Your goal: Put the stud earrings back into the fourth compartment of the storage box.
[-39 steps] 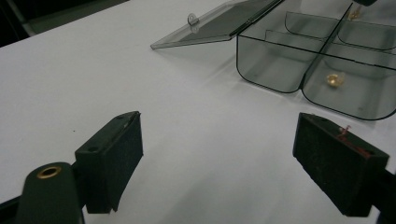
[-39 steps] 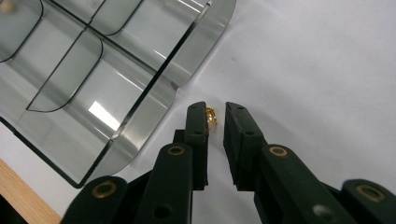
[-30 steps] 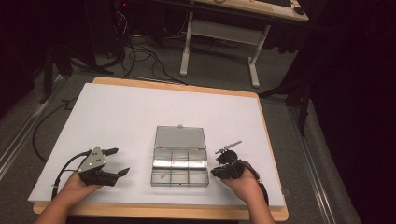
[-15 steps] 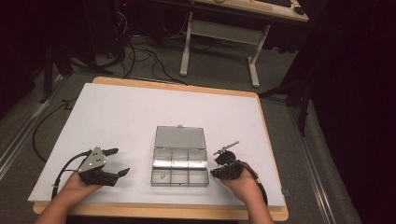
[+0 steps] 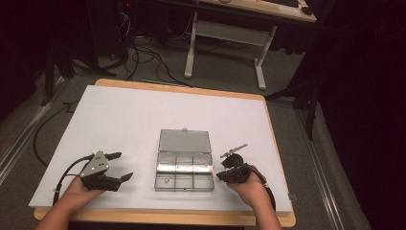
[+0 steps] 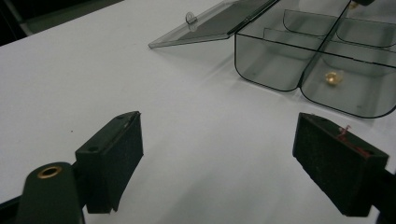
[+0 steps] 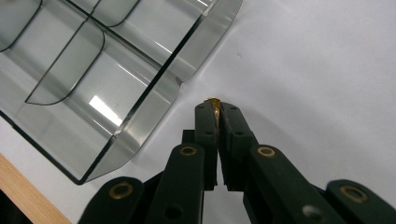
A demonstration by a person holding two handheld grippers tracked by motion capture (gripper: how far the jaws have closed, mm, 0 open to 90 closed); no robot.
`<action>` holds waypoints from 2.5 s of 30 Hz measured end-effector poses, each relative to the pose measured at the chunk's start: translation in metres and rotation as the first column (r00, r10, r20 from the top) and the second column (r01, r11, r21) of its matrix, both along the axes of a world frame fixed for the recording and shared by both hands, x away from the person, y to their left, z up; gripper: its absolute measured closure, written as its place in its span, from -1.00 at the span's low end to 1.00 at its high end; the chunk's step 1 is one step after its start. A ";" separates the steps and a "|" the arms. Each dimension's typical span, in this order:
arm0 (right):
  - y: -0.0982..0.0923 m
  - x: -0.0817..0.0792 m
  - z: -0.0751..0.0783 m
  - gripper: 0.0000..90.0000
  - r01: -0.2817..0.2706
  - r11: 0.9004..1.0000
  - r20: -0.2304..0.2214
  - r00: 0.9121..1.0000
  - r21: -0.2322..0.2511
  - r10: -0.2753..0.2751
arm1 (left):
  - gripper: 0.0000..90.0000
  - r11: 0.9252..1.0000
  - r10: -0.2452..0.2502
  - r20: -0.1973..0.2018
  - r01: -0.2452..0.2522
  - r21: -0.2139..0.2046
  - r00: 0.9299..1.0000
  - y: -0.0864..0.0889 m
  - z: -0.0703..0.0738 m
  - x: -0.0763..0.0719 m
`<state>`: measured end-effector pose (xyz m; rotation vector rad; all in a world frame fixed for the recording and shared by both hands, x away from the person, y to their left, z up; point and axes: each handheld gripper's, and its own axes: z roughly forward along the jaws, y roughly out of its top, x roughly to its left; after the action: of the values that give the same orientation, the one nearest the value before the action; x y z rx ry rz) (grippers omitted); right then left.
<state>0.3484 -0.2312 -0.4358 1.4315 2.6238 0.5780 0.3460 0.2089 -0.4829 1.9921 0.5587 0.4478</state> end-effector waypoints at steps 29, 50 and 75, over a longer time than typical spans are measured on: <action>0.005 -0.010 0.039 0.94 -0.032 0.999 0.122 0.992 0.042 0.026 | -0.63 1.000 -0.002 0.001 0.002 0.006 1.000 0.000 0.000 0.000; 0.038 -0.008 0.051 0.94 -0.112 0.992 0.160 0.982 0.049 0.103 | -0.63 1.000 -0.002 0.002 0.002 0.009 1.000 -0.001 0.000 0.000; 0.088 -0.008 0.045 0.95 -0.236 0.972 0.145 0.962 0.015 0.231 | -0.63 1.000 -0.002 0.005 0.002 0.011 1.000 -0.001 0.000 0.000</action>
<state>0.3406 -0.1431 -0.3913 1.0498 2.6971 0.7205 0.3455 0.2078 -0.4831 2.0017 0.5525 0.4557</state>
